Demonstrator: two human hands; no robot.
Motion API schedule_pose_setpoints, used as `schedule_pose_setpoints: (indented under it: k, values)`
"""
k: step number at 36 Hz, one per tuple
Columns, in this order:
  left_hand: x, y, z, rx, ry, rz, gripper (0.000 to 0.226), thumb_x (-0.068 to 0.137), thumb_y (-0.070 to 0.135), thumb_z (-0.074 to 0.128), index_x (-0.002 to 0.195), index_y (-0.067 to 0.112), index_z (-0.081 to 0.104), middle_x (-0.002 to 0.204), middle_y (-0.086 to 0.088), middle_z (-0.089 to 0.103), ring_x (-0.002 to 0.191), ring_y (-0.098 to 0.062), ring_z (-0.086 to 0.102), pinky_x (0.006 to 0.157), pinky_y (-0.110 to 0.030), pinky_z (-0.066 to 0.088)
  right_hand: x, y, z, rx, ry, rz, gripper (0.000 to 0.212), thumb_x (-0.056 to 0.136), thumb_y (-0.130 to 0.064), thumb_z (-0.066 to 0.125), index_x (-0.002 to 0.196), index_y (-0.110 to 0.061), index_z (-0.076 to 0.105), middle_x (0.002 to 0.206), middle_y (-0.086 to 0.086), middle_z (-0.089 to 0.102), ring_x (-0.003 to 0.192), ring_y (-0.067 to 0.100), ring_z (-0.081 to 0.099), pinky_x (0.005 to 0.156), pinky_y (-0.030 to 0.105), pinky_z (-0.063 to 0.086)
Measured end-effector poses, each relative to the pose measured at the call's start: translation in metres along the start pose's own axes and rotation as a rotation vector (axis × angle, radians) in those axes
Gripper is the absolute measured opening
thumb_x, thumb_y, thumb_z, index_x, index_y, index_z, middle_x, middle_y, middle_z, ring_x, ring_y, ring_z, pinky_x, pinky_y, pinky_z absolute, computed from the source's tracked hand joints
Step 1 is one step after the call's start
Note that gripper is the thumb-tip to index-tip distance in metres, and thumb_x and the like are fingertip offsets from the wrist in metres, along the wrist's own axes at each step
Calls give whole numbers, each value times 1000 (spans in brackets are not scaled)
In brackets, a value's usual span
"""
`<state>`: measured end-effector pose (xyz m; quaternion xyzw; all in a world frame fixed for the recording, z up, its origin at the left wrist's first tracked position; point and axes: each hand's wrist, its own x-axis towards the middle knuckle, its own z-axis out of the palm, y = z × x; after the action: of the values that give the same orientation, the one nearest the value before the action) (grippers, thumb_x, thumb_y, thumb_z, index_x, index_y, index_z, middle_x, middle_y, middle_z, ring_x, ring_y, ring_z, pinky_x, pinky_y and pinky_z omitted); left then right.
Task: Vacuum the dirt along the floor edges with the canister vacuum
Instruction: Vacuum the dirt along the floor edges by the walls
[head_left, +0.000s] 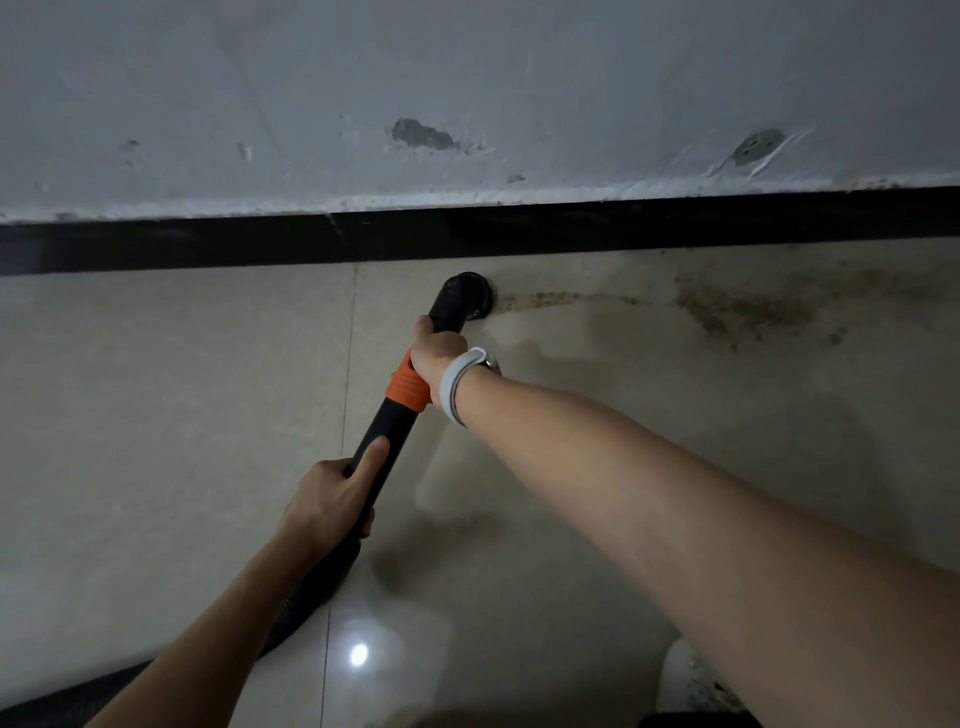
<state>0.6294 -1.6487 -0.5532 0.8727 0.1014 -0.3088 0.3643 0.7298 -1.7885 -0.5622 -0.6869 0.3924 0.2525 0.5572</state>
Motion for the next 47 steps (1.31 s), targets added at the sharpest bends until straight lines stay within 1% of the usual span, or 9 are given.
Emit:
schedule_pose_setpoints:
  k: [8, 15, 19, 24, 28, 32, 38, 42, 47]
  values:
    - [5, 13, 15, 71, -25, 8, 67, 93, 60, 37, 67, 3, 63, 52, -11, 66, 46, -22, 61, 62, -31, 51, 3, 9, -29, 55, 46, 20, 60, 100, -52, 31, 123, -1, 52, 116, 17, 61, 107, 32, 60, 100, 46, 45]
    - [10, 32, 33, 90, -58, 45, 64, 92, 60, 39, 66, 5, 61, 50, -9, 64, 47, -24, 61, 61, -35, 52, 12, 18, -55, 91, 91, 38, 66, 97, -58, 29, 125, -3, 51, 120, 18, 60, 110, 35, 58, 101, 48, 43]
    - [12, 48, 45, 111, -75, 59, 59, 92, 59, 40, 66, 9, 58, 47, -5, 62, 46, -21, 59, 61, -33, 52, 19, 24, -77, 110, 105, 51, 55, 96, -58, 29, 101, -7, 48, 109, 17, 64, 102, 33, 62, 99, 48, 45]
    - [16, 64, 62, 146, -110, 69, 63, 90, 64, 38, 69, 10, 60, 49, -6, 64, 45, -21, 59, 65, -36, 54, 28, 32, -103, 151, 122, 69, 57, 95, -61, 30, 83, -8, 45, 103, 13, 67, 96, 32, 65, 96, 48, 48]
    - [20, 78, 76, 188, -142, 79, 65, 87, 68, 35, 73, 10, 62, 50, -4, 64, 45, -20, 60, 65, -33, 53, 30, 36, -126, 190, 151, 73, 53, 97, -58, 31, 103, -8, 49, 105, 14, 63, 103, 32, 62, 99, 48, 46]
    - [22, 92, 89, 235, -160, 103, 62, 89, 66, 35, 71, 13, 60, 49, -2, 62, 44, -17, 59, 60, -27, 49, 39, 43, -144, 237, 174, 67, 62, 96, -58, 32, 117, -4, 55, 118, 15, 64, 108, 33, 62, 102, 46, 45]
    - [25, 117, 109, 299, -194, 137, 60, 87, 69, 34, 68, 18, 58, 59, -4, 67, 49, -18, 61, 68, -33, 54, 40, 51, -178, 375, 185, 114, 59, 96, -57, 38, 122, -6, 49, 108, 16, 65, 99, 32, 66, 96, 46, 50]
    - [26, 130, 122, 362, -215, 180, 60, 87, 71, 32, 67, 19, 55, 61, -3, 66, 57, -20, 64, 74, -34, 54, 39, 57, -208, 433, 184, 141, 46, 101, -48, 37, 118, -6, 43, 78, 9, 59, 83, 24, 67, 93, 37, 52]
    - [17, 130, 130, 428, -239, 217, 59, 87, 72, 31, 71, 21, 57, 61, 0, 64, 61, -18, 65, 70, -30, 51, 23, 71, -216, 498, 190, 157, 46, 101, -48, 39, 119, -6, 42, 82, 9, 62, 79, 23, 67, 95, 42, 53]
